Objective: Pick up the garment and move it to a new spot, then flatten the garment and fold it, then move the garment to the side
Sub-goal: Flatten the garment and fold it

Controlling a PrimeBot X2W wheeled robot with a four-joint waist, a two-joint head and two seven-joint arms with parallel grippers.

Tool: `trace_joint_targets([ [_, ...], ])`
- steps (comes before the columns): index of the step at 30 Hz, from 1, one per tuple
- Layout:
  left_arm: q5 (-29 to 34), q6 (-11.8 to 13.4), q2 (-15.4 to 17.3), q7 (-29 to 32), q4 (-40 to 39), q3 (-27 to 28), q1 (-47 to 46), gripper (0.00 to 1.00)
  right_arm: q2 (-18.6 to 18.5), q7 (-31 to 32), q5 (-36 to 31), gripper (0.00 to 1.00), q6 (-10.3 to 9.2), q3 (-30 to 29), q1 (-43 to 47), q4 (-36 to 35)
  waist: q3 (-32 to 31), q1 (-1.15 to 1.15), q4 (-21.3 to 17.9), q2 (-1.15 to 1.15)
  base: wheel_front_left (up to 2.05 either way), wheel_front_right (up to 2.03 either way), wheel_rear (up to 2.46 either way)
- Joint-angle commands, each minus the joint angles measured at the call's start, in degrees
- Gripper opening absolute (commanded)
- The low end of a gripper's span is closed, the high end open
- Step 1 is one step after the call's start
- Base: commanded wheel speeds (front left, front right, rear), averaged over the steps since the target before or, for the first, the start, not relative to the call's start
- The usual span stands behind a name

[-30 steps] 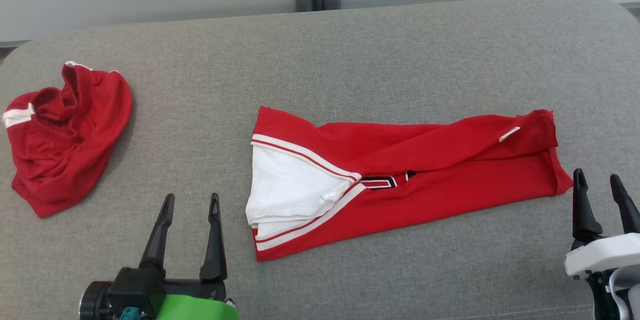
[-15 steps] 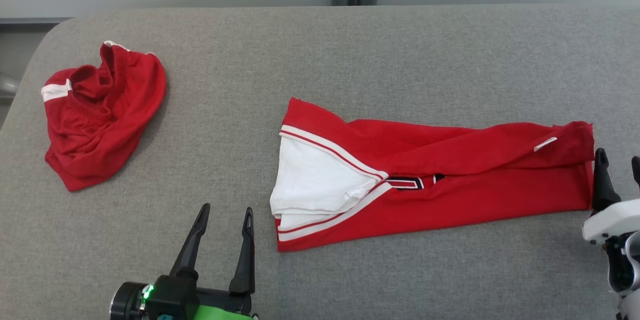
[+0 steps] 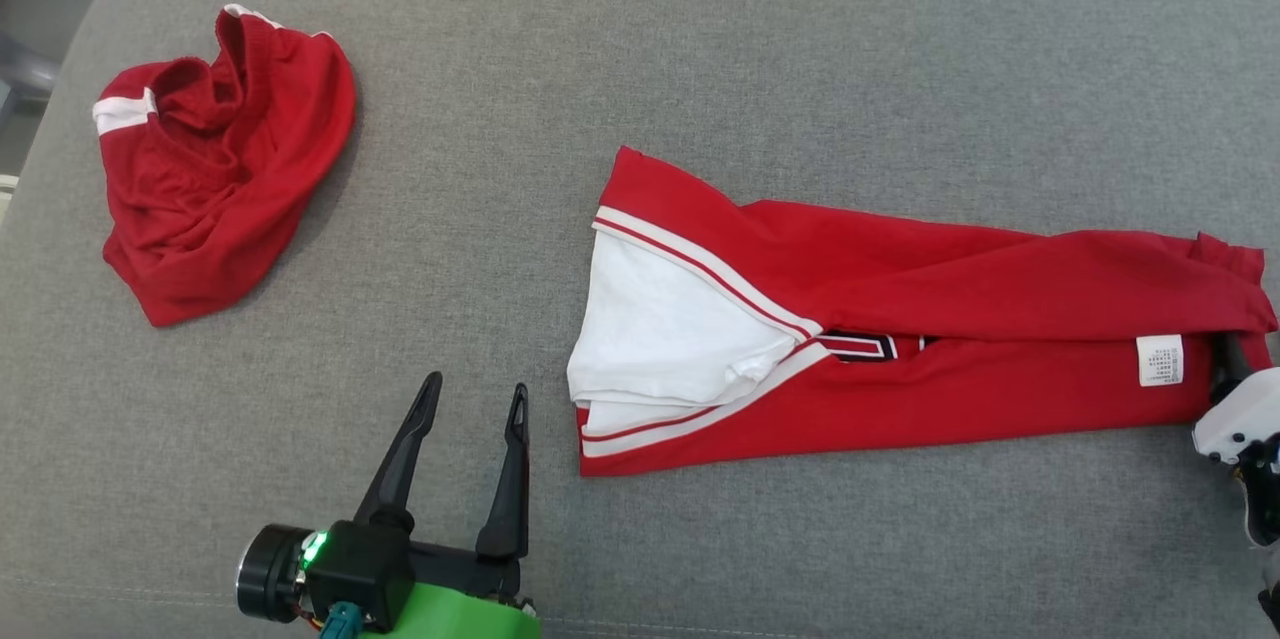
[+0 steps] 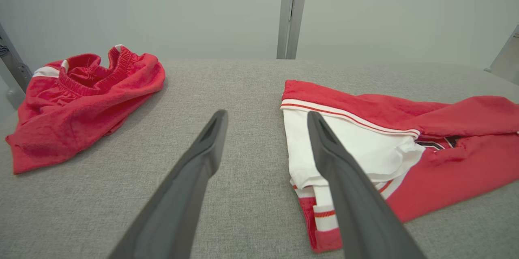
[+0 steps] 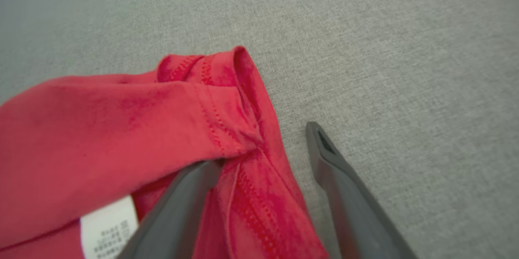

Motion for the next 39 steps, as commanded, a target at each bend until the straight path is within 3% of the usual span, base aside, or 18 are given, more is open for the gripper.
trace_joint_targets([
  [1, 0.7, -0.3, -0.1, -0.2, 0.0, 0.2, -1.1, 1.0, 0.7, 1.4, 0.8, 1.0, -0.09, 0.5, -0.6, 1.0, 0.9, 0.0, -0.1, 0.0, 0.0, 0.0, 0.0],
  [2, 0.7, -0.3, -0.1, -0.2, 0.0, 0.3, -1.3, 1.0, 1.1, 2.2, 1.2, 1.0, -0.09, 1.3, -0.7, 1.2, 1.3, 0.0, -0.3, 0.0, 0.0, 0.0, 0.0],
  [3, 0.8, -0.3, -0.2, -0.2, 0.1, 0.3, -1.4, 1.0, 1.2, 2.6, 1.7, 0.88, -0.06, 1.9, -0.7, 1.1, 1.4, 0.0, -0.5, 0.0, 0.0, 0.0, 0.0],
  [4, 0.8, -0.4, -0.2, -0.2, 0.1, 0.3, -1.5, 1.0, 1.2, 2.8, 2.1, 0.4, -0.04, 2.6, -0.9, 0.9, 1.8, 0.0, -0.7, 0.0, 0.0, 0.0, 0.0],
  [5, 0.8, -0.4, -0.2, -0.2, 0.1, 0.3, -1.6, 1.0, 0.9, 2.5, 2.5, 0.0, -0.05, 3.1, -1.0, 0.6, 1.9, 0.0, -0.9, 0.0, 0.0, 0.0, 0.0],
  [16, 1.1, -1.0, -0.3, -0.2, -0.1, 0.9, -3.1, 1.0, -7.3, -2.8, 1.1, 0.0, -0.11, 4.6, -4.6, -2.5, 3.4, 0.0, -4.0, 0.0, 0.0, 0.0, 0.0],
  [24, 2.1, -1.5, -0.3, -0.2, 0.0, 1.1, -3.6, 1.0, -12.4, -0.7, -2.1, 0.0, -0.1, 5.8, -8.5, -5.3, 3.8, 0.0, -6.8, 0.0, 0.0, 0.0, 0.0],
  [33, 1.5, -1.1, -0.3, -0.2, 1.2, 0.5, -2.9, 1.0, -9.1, 7.8, -3.3, 0.0, -0.09, 7.8, -5.1, -21.7, 1.2, 0.0, -7.7, 0.0, 0.0, 0.0, 0.0],
  [39, 0.5, -0.4, -0.3, -0.2, 0.9, -0.2, -2.1, 1.0, -2.1, 13.8, -8.8, 0.0, -0.09, 5.5, 1.3, -37.7, -0.2, 0.0, -6.0, 0.0, 0.0, 0.0, 0.0],
])
